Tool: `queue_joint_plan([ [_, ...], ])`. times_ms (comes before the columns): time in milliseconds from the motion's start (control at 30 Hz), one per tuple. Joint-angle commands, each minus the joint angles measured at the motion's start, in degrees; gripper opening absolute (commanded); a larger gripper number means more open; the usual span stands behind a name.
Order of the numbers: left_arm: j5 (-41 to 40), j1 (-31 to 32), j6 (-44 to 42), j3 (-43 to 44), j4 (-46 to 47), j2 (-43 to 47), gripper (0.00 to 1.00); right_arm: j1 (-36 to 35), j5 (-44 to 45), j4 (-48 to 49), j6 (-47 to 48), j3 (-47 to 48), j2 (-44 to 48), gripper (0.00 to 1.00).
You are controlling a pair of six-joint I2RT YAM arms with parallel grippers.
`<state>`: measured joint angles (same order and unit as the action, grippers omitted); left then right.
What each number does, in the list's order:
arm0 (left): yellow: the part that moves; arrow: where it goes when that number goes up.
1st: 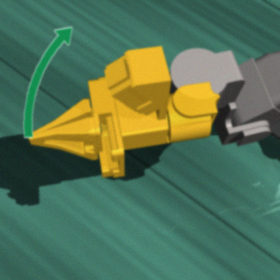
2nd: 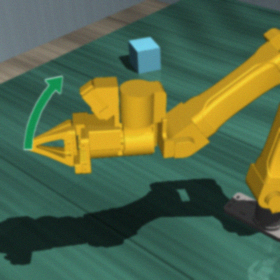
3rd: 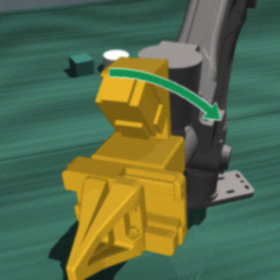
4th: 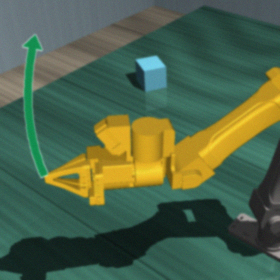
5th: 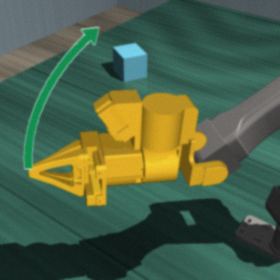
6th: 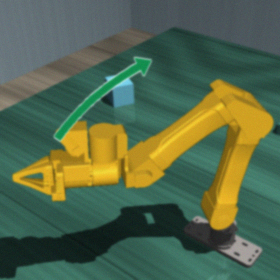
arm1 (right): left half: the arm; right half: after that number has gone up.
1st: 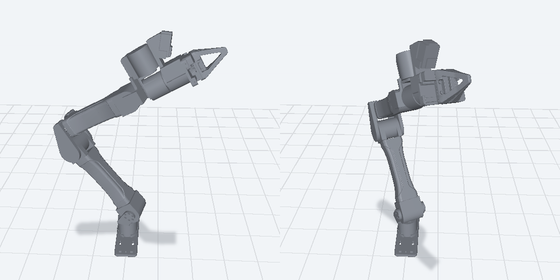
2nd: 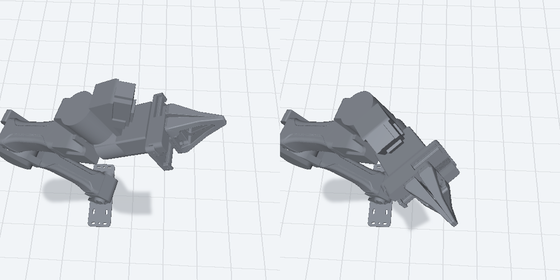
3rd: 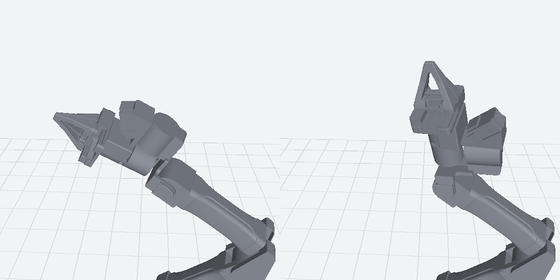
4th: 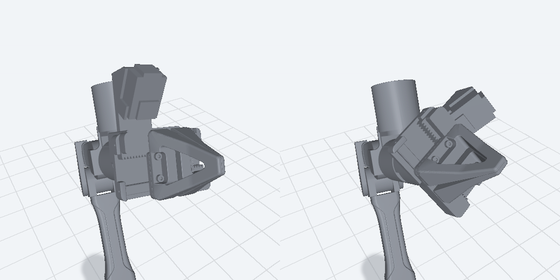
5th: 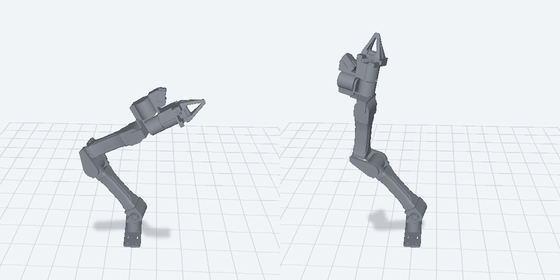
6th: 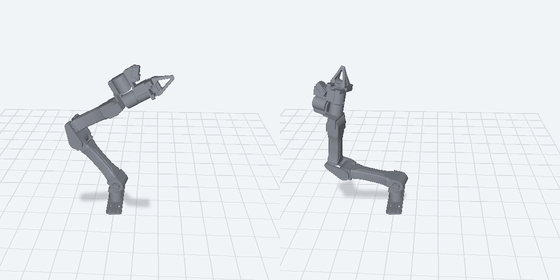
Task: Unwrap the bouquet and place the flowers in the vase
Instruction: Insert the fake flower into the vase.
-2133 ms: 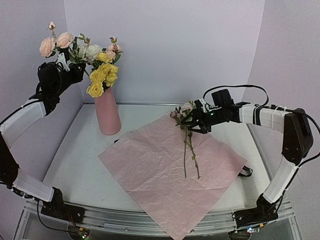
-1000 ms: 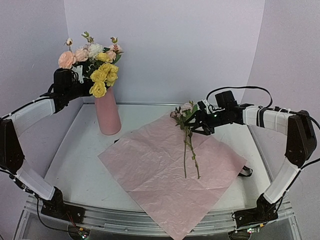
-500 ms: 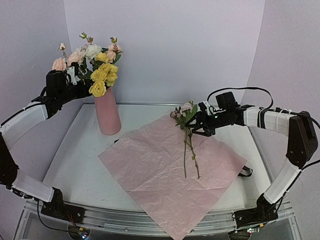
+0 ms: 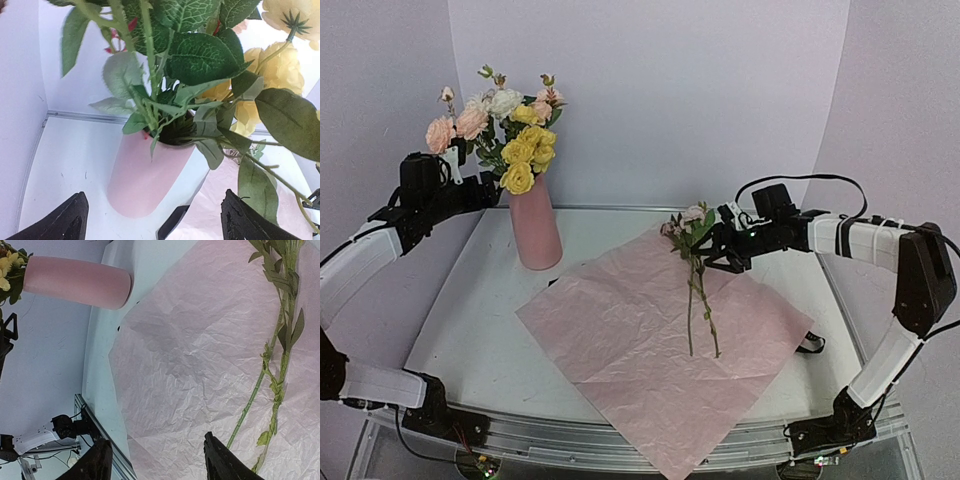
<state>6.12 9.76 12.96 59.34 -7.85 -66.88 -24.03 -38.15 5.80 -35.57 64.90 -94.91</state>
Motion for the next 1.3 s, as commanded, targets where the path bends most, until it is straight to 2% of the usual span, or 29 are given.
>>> queue_joint_plan([
  [0, -3.48, 0.17, 0.22, -0.35, -2.69, 4.05, 0.94, 0.27, 0.44, -0.59, 0.72, -0.69, 2.71, 0.66],
  [200, -4.32, 0.16, 1.58, -1.64, -7.92, 7.75, 0.94, 0.25, 3.22, -2.40, 1.68, -1.17, 2.08, 0.69],
  [500, -4.77, 0.15, 7.46, -9.26, -12.84, 16.13, 0.94, 0.29, 9.53, -10.49, 3.93, 0.61, -2.74, 0.66],
  [733, -0.16, 0.13, 14.56, -12.85, -15.77, 18.11, 0.90, 0.28, 11.47, -12.71, 5.59, 1.24, -6.59, 0.59],
  [967, 2.10, 0.16, 21.40, -15.82, -15.87, 18.96, 0.89, 0.29, 12.68, -13.32, 6.05, 1.82, -10.81, 0.47],
  [1267, 5.82, 0.73, 29.99, -18.17, -15.53, 15.31, 0.88, 0.14, 12.66, -13.69, 6.55, 3.93, -15.73, 0.43],
])
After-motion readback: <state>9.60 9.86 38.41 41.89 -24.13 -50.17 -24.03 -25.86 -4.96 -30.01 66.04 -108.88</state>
